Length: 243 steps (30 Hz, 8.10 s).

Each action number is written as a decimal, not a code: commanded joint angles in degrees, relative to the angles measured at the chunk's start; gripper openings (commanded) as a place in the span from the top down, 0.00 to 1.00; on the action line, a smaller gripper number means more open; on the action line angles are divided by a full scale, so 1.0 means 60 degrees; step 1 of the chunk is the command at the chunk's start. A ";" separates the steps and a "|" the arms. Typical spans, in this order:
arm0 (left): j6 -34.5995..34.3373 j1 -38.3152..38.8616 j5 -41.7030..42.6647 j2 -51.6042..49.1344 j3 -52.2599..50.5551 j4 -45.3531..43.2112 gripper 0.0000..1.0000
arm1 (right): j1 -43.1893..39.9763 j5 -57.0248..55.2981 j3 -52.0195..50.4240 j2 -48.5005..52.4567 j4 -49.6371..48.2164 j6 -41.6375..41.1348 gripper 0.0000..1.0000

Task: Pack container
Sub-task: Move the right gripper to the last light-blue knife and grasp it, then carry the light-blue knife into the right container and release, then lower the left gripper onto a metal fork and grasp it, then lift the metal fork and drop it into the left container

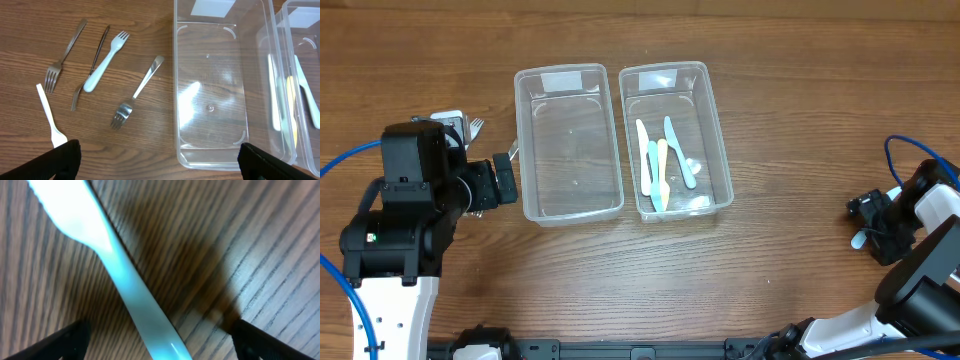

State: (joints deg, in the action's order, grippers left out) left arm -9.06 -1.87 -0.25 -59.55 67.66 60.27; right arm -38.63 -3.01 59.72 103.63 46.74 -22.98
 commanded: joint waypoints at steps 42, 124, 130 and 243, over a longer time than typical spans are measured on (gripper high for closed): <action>0.0036 0.0047 -0.0025 -0.0029 0.0189 -0.0011 0.00 | 0.9264 0.0699 0.7479 -0.1162 0.3898 0.2412 0.96; 0.4404 -0.1439 0.0186 -0.9347 0.0743 -0.1679 0.07 | 0.2943 0.1089 0.7949 -0.1504 0.6222 0.1042 0.00; 0.4098 -0.1151 -0.0335 -0.9347 0.0743 -0.1293 0.09 | 0.2943 0.1089 0.7949 -0.1504 0.6218 0.1042 0.00; 0.0984 0.1402 -0.2175 -0.6481 0.8200 0.3676 0.09 | 0.2943 0.1060 0.7949 -0.1504 0.6291 0.1042 0.00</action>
State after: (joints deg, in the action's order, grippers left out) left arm -7.22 13.78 -13.21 -101.10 116.03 81.38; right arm -21.17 3.16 107.46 95.00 84.71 -16.86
